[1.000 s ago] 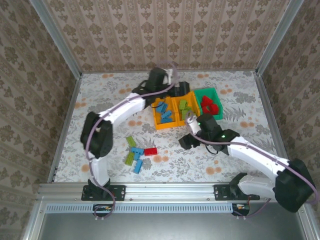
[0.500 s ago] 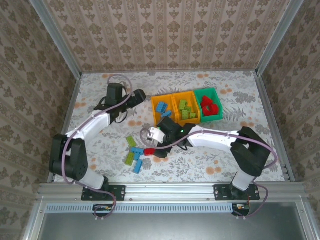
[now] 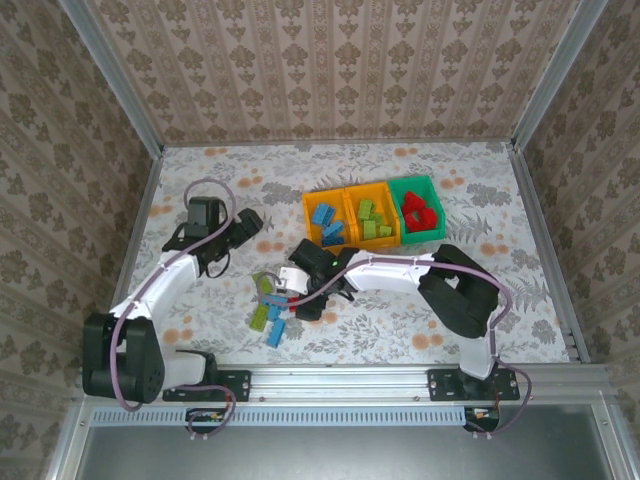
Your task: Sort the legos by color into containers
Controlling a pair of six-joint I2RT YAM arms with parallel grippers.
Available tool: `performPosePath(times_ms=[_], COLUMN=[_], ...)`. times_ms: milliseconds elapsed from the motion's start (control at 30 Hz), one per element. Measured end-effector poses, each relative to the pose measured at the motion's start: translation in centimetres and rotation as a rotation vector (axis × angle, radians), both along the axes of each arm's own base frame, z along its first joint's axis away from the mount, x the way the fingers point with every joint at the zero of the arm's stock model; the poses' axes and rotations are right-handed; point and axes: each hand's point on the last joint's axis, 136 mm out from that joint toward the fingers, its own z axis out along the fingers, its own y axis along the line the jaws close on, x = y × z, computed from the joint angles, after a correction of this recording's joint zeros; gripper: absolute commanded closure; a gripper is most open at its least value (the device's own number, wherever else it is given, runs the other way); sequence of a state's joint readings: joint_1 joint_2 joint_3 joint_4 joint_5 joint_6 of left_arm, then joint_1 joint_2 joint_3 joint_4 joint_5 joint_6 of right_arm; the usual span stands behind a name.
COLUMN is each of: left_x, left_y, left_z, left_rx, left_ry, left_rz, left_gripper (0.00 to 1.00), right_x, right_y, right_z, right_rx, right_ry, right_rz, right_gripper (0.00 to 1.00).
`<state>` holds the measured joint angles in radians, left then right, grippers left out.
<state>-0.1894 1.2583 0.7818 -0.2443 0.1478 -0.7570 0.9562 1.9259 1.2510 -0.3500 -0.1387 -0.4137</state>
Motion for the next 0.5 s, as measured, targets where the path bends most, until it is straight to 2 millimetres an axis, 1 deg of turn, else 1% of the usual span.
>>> performPosePath(times_ms=[100, 200, 367, 433, 500], left_x=[-0.3, -0.4, -0.5, -0.5, -0.6], left_y=[0.6, 1.0, 1.3, 1.3, 1.3], left_z=[0.3, 0.4, 0.0, 0.0, 0.0], left_rx=[-0.002, -0.002, -0.003, -0.003, -0.003], left_ry=[-0.007, -0.009, -0.001, 0.001, 0.001], left_rz=[0.016, 0.026, 0.035, 0.036, 0.035], left_gripper=[0.0, 0.0, 0.0, 0.0, 0.0], right_x=[0.1, -0.2, -0.2, -0.2, -0.2], right_y=[0.1, -0.2, -0.2, -0.2, -0.5], right_z=[-0.9, -1.8, -1.8, -1.7, -1.5], right_rx=[-0.021, -0.048, -0.053, -0.051, -0.05], right_ry=[0.007, 0.023, 0.02, 0.016, 0.01], right_rz=[0.015, 0.031, 0.041, 0.042, 0.037], right_gripper=[0.32, 0.44, 0.66, 0.72, 0.76])
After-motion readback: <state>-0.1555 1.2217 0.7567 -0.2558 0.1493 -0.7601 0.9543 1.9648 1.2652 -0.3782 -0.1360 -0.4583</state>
